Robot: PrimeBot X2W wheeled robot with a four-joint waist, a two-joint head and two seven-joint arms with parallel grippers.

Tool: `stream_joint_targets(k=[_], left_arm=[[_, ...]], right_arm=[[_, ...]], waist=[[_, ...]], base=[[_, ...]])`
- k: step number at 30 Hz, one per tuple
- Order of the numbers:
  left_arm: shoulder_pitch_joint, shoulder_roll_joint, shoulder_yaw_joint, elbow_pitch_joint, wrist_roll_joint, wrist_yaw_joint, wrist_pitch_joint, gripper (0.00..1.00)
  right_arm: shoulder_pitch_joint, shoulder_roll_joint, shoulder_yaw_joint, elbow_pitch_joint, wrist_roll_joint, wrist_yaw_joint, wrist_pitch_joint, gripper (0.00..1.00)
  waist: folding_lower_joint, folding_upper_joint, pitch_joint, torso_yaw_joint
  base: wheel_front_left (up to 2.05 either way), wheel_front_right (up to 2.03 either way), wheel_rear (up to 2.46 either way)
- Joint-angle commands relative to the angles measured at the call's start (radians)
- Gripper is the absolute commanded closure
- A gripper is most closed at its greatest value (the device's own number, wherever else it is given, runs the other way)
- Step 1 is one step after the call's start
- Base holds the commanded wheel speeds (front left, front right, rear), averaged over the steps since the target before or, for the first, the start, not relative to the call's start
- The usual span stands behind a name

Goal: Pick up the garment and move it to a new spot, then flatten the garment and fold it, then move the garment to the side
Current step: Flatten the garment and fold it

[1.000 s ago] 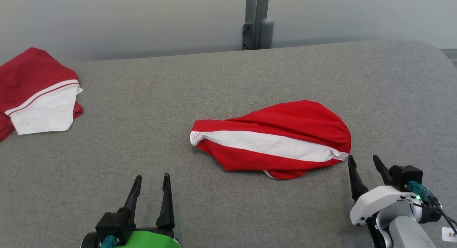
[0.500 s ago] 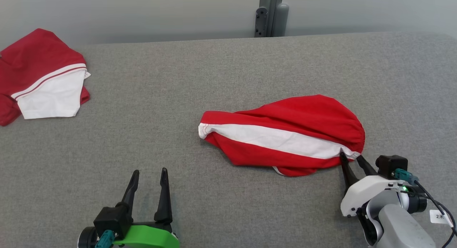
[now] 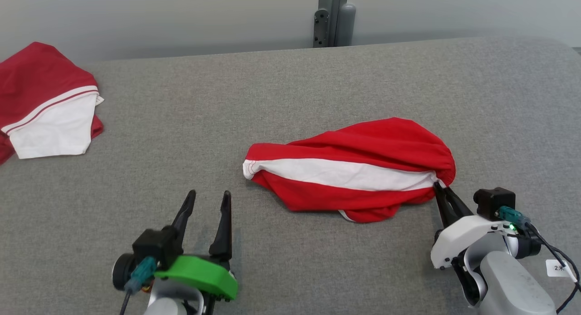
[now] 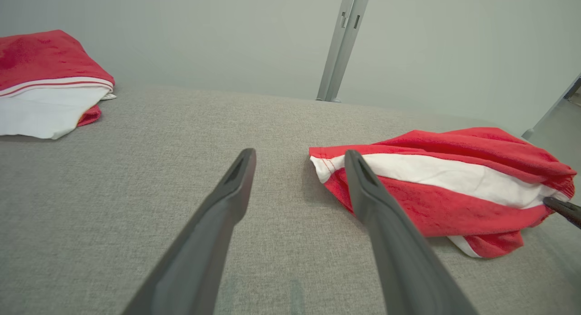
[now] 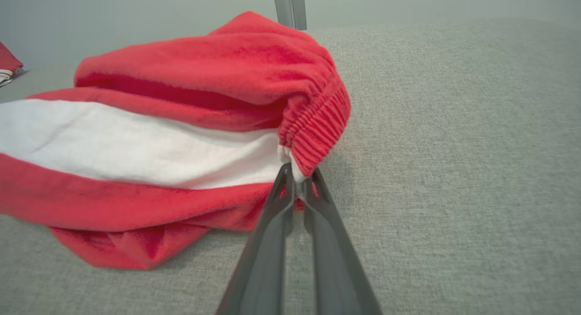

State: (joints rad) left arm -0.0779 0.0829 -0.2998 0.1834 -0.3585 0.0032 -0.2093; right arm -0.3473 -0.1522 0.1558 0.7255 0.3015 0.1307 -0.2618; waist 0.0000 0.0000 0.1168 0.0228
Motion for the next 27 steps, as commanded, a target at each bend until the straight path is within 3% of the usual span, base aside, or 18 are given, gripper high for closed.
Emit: stream_joint_targets(k=[1, 6, 12, 20, 27], left_arm=[[-0.039, 0.003, -0.008, 0.015, -0.012, -0.016, 0.033, 0.00], [-0.174, -0.005, -0.034, 0.110, -0.090, -0.074, 0.224, 0.00], [-0.277, -0.009, -0.033, 0.219, -0.166, -0.087, 0.384, 0.00], [-0.331, -0.025, -0.002, 0.305, -0.283, -0.056, 0.442, 0.00], [-0.371, -0.031, -0.023, 0.362, -0.347, -0.061, 0.438, 0.00]], right_arm=[[0.020, -0.007, 0.002, -0.005, -0.009, 0.000, -0.004, 1.00], [0.016, -0.009, 0.008, -0.009, -0.026, 0.000, -0.005, 1.00], [0.002, 0.003, 0.014, -0.010, -0.032, 0.000, -0.005, 1.00], [-0.002, 0.006, 0.012, -0.016, -0.035, 0.000, -0.005, 1.00], [-0.008, 0.007, 0.015, -0.015, -0.040, 0.000, -0.005, 1.00]], waist=[[0.0000, 0.0000, 0.000, -0.005], [0.0000, 0.0000, 0.005, -0.019], [0.0000, 0.0000, 0.013, -0.040], [0.0000, 0.0000, 0.026, -0.053], [0.0000, 0.0000, 0.033, -0.061]], base=[[0.00, 0.00, 0.00], [0.00, 0.00, 0.00], [0.00, 0.00, 0.00], [0.00, 0.00, 0.00], [0.00, 0.00, 0.00]])
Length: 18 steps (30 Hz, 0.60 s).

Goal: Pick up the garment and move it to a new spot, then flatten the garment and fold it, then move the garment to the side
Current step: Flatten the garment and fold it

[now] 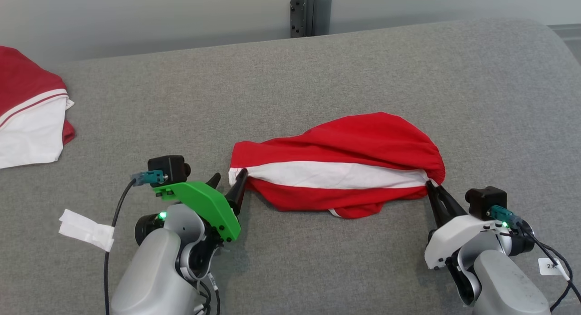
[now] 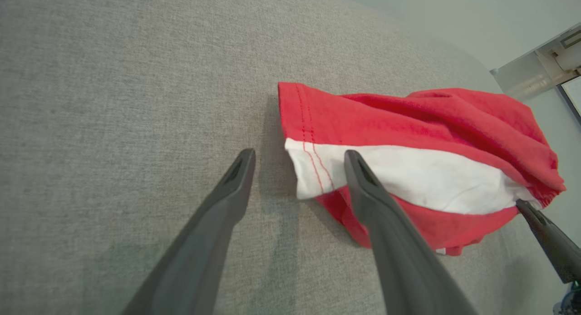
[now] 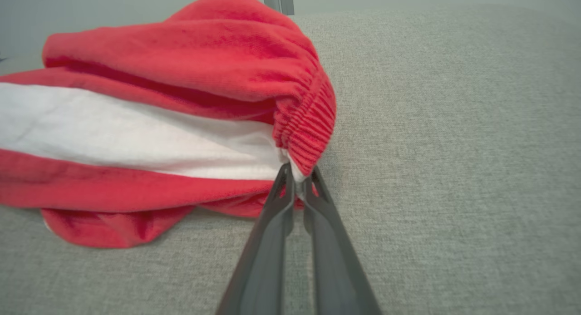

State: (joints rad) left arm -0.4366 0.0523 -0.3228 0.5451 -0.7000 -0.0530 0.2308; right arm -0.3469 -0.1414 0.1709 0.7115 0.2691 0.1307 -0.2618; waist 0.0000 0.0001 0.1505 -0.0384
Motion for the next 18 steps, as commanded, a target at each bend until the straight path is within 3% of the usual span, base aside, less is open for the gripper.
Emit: stream_joint_targets(k=[1, 7, 18], left_arm=[[-0.015, -0.001, -0.007, 0.003, -0.013, -0.005, -0.004, 0.00], [-0.007, -0.001, -0.054, 0.015, -0.065, 0.017, 0.010, 0.00], [-0.005, -0.001, -0.109, -0.021, -0.142, 0.019, -0.022, 0.00]], right_arm=[[-0.007, -0.004, -0.001, 0.000, -0.008, 0.000, -0.005, 1.00], [0.005, -0.002, -0.004, -0.001, -0.008, 0.000, -0.005, 1.00], [0.015, -0.003, 0.001, -0.003, -0.006, 0.000, -0.005, 1.00]], waist=[[0.0000, -0.0001, -0.001, 0.000], [0.0000, -0.0001, -0.008, 0.001], [0.0000, -0.0001, -0.017, 0.001]], base=[[0.00, 0.00, 0.00], [0.00, 0.00, 0.00], [0.00, 0.00, 0.00]])
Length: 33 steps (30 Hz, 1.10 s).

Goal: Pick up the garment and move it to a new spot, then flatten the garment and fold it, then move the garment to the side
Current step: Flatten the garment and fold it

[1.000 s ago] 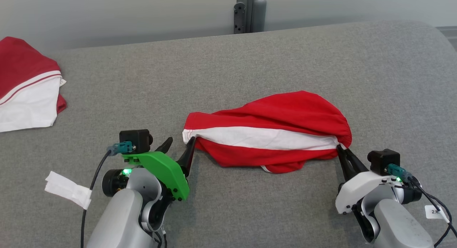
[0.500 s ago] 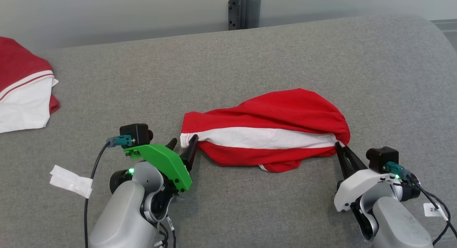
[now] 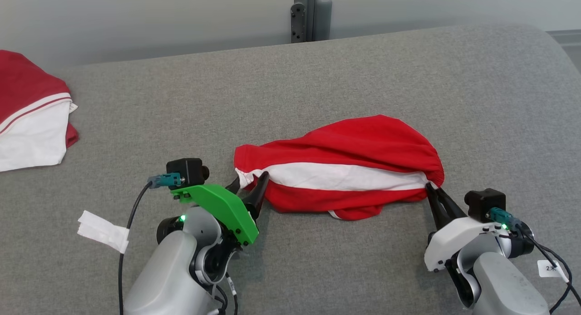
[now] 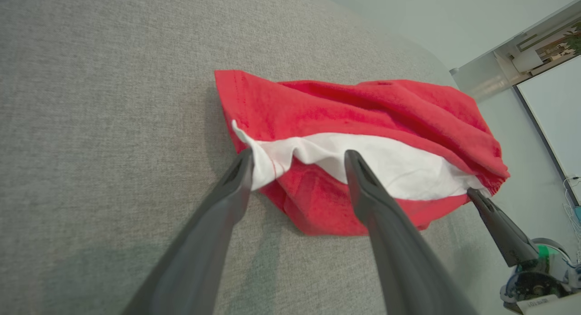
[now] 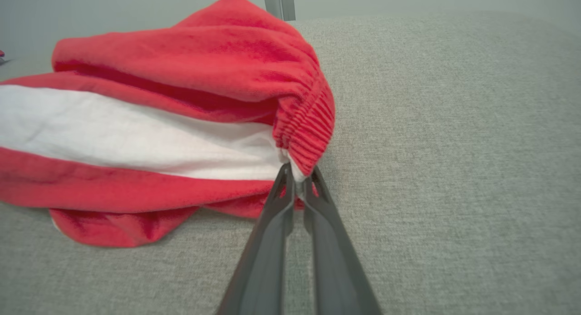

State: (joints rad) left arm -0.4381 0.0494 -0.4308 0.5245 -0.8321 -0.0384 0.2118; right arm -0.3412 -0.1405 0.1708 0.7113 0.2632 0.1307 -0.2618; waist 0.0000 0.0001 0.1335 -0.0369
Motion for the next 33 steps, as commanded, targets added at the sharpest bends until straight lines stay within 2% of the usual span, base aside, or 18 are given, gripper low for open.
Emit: stream_joint_targets(k=[1, 8, 9, 10, 11, 12, 13, 17, 21, 23, 24, 27, 28, 29, 33], left_arm=[[-0.003, 0.002, -0.004, 0.004, -0.015, 0.012, 0.000, 0.00], [-0.021, 0.002, 0.005, 0.050, -0.028, 0.045, -0.010, 0.00], [-0.024, 0.002, 0.008, 0.054, -0.037, 0.047, -0.014, 0.06], [-0.027, 0.002, 0.011, 0.058, -0.044, 0.048, -0.021, 0.21], [-0.029, 0.002, 0.014, 0.061, -0.056, 0.045, -0.027, 0.26], [-0.030, 0.002, 0.015, 0.063, -0.071, 0.040, -0.030, 0.36], [-0.030, 0.002, 0.015, 0.062, -0.090, 0.038, -0.033, 0.38], [-0.028, 0.002, 0.017, 0.049, -0.166, 0.030, -0.047, 0.24], [-0.024, 0.002, 0.016, 0.040, -0.244, 0.039, -0.059, 0.27], [-0.030, 0.002, 0.010, 0.046, -0.261, 0.050, -0.067, 0.37], [-0.034, 0.002, 0.006, 0.051, -0.265, 0.056, -0.070, 0.51], [-0.041, 0.003, 0.004, 0.066, -0.274, 0.069, -0.085, 0.73], [-0.042, 0.003, 0.004, 0.072, -0.278, 0.073, -0.092, 0.88], [-0.045, 0.003, 0.005, 0.078, -0.285, 0.075, -0.099, 0.98], [-0.058, 0.002, -0.009, 0.103, -0.289, 0.072, -0.116, 1.00]], right_arm=[[0.010, -0.003, 0.002, -0.002, 0.001, 0.000, -0.005, 1.00], [0.002, 0.004, 0.015, -0.007, 0.002, 0.000, -0.005, 1.00], [0.000, 0.004, 0.016, -0.008, 0.002, 0.000, -0.005, 1.00], [-0.001, 0.005, 0.018, -0.008, 0.003, 0.000, -0.005, 1.00], [-0.002, 0.005, 0.019, -0.009, 0.004, 0.000, -0.005, 1.00], [-0.002, 0.004, 0.019, -0.010, 0.006, 0.000, -0.005, 1.00], [-0.002, 0.003, 0.019, -0.011, 0.006, 0.000, -0.005, 1.00], [-0.002, 0.001, 0.015, -0.014, 0.007, 0.000, -0.005, 1.00], [-0.002, 0.000, 0.010, -0.017, 0.006, 0.000, -0.005, 1.00], [-0.002, -0.001, 0.009, -0.020, 0.006, 0.000, -0.005, 1.00], [-0.003, -0.001, 0.010, -0.021, 0.006, 0.000, -0.005, 1.00], [-0.005, 0.001, 0.013, -0.024, 0.005, 0.000, -0.005, 1.00], [-0.006, 0.001, 0.014, -0.024, 0.005, 0.000, -0.005, 1.00], [-0.007, 0.001, 0.016, -0.025, 0.006, 0.000, -0.005, 1.00], [-0.011, 0.000, 0.020, -0.025, 0.008, 0.000, -0.005, 1.00]], waist=[[0.0000, -0.0001, -0.001, -0.001], [0.0000, -0.0001, 0.001, -0.011], [0.0000, -0.0001, 0.001, -0.013], [0.0000, -0.0001, 0.002, -0.015], [0.0000, -0.0001, 0.003, -0.017], [0.0000, -0.0001, 0.004, -0.019], [0.0000, -0.0001, 0.005, -0.020], [0.0000, -0.0001, 0.009, -0.023], [0.0000, -0.0001, 0.014, -0.022], [0.0000, -0.0001, 0.016, -0.021], [0.0000, -0.0001, 0.017, -0.021], [0.0000, -0.0001, 0.020, -0.020], [0.0000, -0.0001, 0.020, -0.021], [0.0000, -0.0001, 0.022, -0.021], [0.0000, -0.0001, 0.025, -0.023]], base=[[0.00, 0.00, 0.00], [0.00, 0.00, 0.00], [0.00, 0.00, 0.00], [0.00, 0.00, 0.00], [0.00, 0.00, 0.00], [0.00, 0.00, 0.00], [0.00, 0.00, 0.00], [0.00, 0.00, 0.00], [0.00, 0.00, 0.00], [0.00, 0.00, 0.00], [0.00, 0.00, 0.00], [0.00, 0.00, 0.00], [0.00, 0.00, 0.00], [0.00, 0.00, 0.00], [0.00, 0.00, 0.00]])
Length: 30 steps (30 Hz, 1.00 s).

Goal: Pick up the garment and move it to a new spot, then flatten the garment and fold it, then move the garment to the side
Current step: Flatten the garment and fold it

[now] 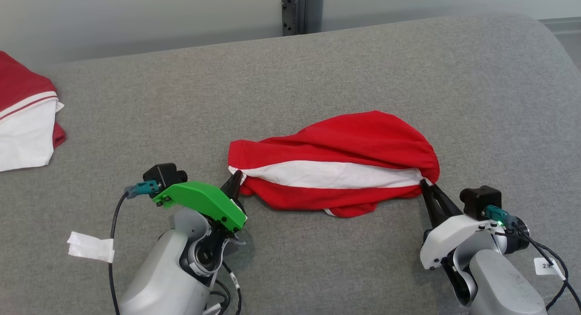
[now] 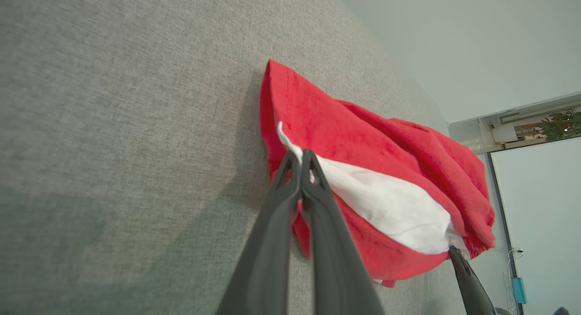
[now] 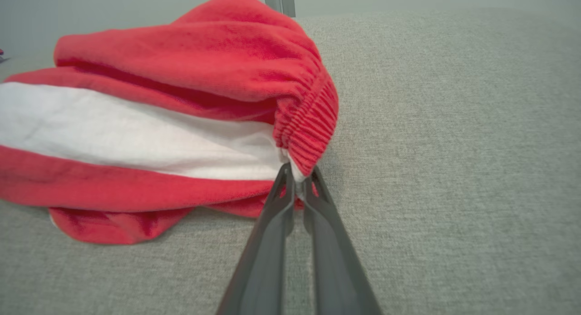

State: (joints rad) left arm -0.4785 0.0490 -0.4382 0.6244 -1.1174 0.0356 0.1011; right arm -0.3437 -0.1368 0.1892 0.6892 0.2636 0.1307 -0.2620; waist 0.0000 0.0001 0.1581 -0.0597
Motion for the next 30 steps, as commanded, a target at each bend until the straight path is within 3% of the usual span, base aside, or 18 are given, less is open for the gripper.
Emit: stream_joint_targets(k=[1, 11, 20, 24, 30], left_arm=[[-0.021, 0.003, -0.006, 0.008, -0.006, -0.006, -0.008, 1.00], [-0.038, 0.021, -0.040, 0.008, 0.054, -0.062, -0.108, 1.00], [0.019, 0.038, -0.026, -0.139, 0.080, -0.125, -0.249, 1.00], [0.057, 0.048, -0.006, -0.243, 0.070, -0.132, -0.291, 1.00], [0.125, 0.077, 0.023, -0.450, 0.080, -0.093, -0.316, 1.00]], right_arm=[[-0.009, -0.005, 0.002, -0.003, 0.008, 0.000, -0.004, 1.00], [-0.005, -0.012, -0.007, -0.062, 0.001, 0.000, -0.004, 1.00], [0.002, -0.050, 0.032, -0.230, 0.082, 0.000, -0.004, 1.00], [0.009, -0.092, 0.074, -0.338, 0.152, 0.000, 0.008, 1.00], [0.045, -0.160, 0.067, -0.549, 0.219, 0.000, 0.063, 1.00]], waist=[[0.0000, -0.0001, 0.001, -0.001], [0.0000, -0.0001, -0.009, -0.001], [0.0000, -0.0001, -0.052, 0.009], [0.0000, -0.0001, -0.082, 0.008], [0.0000, -0.0001, -0.125, -0.001]], base=[[0.00, 0.00, 0.00], [0.00, 0.00, 0.00], [0.00, 0.00, 0.00], [0.00, 0.00, 0.00], [0.00, 0.00, 0.00]])
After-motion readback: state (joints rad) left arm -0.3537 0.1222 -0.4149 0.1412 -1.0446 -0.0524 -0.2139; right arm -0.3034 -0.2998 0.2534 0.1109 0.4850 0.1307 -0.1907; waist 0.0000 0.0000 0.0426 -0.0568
